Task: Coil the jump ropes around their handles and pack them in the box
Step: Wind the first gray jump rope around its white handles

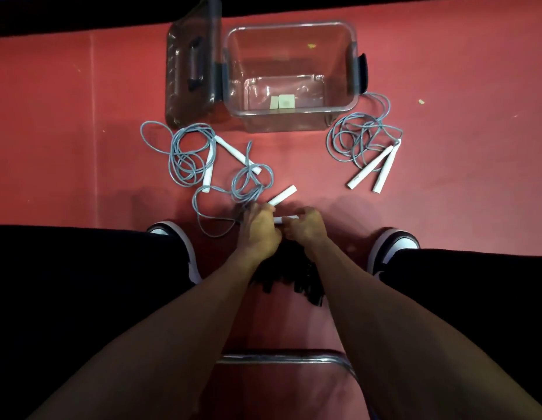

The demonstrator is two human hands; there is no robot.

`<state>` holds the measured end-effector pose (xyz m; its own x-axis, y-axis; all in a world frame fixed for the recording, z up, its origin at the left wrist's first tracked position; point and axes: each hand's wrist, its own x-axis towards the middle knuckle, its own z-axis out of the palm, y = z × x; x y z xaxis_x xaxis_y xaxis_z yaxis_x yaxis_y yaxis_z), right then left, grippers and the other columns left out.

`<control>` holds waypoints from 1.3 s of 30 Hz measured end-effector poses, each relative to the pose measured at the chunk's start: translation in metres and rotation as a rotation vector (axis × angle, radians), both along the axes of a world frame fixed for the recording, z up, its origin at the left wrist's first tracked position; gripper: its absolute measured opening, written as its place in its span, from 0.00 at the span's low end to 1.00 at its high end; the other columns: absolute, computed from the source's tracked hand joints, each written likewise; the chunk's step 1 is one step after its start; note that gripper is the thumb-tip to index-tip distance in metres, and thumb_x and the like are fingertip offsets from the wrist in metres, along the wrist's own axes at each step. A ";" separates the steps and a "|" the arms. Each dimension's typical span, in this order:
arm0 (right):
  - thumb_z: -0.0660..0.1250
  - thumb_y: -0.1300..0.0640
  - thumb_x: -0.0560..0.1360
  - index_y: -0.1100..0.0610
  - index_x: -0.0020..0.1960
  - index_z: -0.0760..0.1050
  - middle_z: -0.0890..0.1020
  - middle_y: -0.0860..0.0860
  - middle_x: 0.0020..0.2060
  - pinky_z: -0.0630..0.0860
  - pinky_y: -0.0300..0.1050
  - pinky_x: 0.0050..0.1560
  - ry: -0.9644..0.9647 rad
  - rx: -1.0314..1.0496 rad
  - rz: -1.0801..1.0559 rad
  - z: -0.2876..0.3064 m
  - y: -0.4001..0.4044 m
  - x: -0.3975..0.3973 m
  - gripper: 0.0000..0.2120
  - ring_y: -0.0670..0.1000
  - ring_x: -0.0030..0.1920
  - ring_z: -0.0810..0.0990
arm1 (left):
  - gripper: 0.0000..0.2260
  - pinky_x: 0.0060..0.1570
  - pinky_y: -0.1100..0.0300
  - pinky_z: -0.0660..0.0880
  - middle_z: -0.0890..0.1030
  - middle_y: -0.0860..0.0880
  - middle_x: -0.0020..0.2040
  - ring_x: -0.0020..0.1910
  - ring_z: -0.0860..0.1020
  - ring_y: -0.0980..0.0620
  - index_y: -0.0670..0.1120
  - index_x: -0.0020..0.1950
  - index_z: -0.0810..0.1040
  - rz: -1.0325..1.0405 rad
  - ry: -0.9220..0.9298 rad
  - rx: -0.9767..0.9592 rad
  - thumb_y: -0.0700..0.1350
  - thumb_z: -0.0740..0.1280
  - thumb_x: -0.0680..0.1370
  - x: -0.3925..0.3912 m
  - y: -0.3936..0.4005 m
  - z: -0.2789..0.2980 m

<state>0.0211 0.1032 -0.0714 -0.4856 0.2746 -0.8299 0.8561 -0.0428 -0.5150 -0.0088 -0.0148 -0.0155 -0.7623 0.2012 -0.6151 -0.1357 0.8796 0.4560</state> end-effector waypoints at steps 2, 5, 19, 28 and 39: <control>0.71 0.50 0.63 0.49 0.44 0.73 0.84 0.59 0.53 0.81 0.61 0.56 -0.032 -0.035 -0.071 0.009 -0.009 -0.008 0.12 0.61 0.53 0.84 | 0.20 0.68 0.49 0.67 0.72 0.41 0.66 0.68 0.68 0.40 0.42 0.68 0.73 -0.032 0.009 -0.045 0.38 0.68 0.76 -0.004 -0.004 -0.014; 0.73 0.46 0.57 0.50 0.49 0.73 0.84 0.60 0.52 0.81 0.62 0.56 -0.018 -0.087 -0.141 -0.037 -0.013 -0.009 0.22 0.62 0.53 0.84 | 0.20 0.67 0.45 0.67 0.71 0.40 0.66 0.68 0.68 0.38 0.41 0.69 0.71 -0.060 0.010 -0.073 0.41 0.67 0.77 -0.010 -0.003 -0.030; 0.71 0.63 0.76 0.66 0.60 0.74 0.81 0.62 0.43 0.77 0.40 0.27 -0.021 -0.186 -0.421 -0.024 -0.011 -0.038 0.15 0.50 0.30 0.79 | 0.15 0.64 0.43 0.70 0.72 0.40 0.63 0.65 0.71 0.38 0.43 0.63 0.75 -0.114 -0.042 -0.049 0.47 0.67 0.78 -0.035 0.009 -0.063; 0.70 0.64 0.76 0.61 0.48 0.77 0.80 0.57 0.35 0.78 0.44 0.32 0.016 -0.136 -0.398 -0.027 -0.015 -0.054 0.03 0.53 0.32 0.79 | 0.18 0.60 0.45 0.73 0.77 0.39 0.60 0.61 0.76 0.38 0.43 0.67 0.76 -0.031 -0.084 0.067 0.44 0.66 0.77 -0.028 0.017 -0.058; 0.71 0.66 0.76 0.63 0.49 0.77 0.79 0.56 0.33 0.77 0.43 0.33 0.005 -0.162 -0.414 -0.031 -0.007 -0.055 0.04 0.52 0.31 0.77 | 0.17 0.66 0.40 0.71 0.67 0.41 0.62 0.63 0.71 0.34 0.50 0.68 0.76 -0.042 -0.233 0.029 0.52 0.65 0.80 -0.039 0.024 -0.062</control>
<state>-0.0335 0.0958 -0.1026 -0.3662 0.3133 -0.8762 0.7470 -0.4625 -0.4776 -0.0474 0.0087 -0.0779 -0.5909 0.2499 -0.7670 -0.2044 0.8734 0.4420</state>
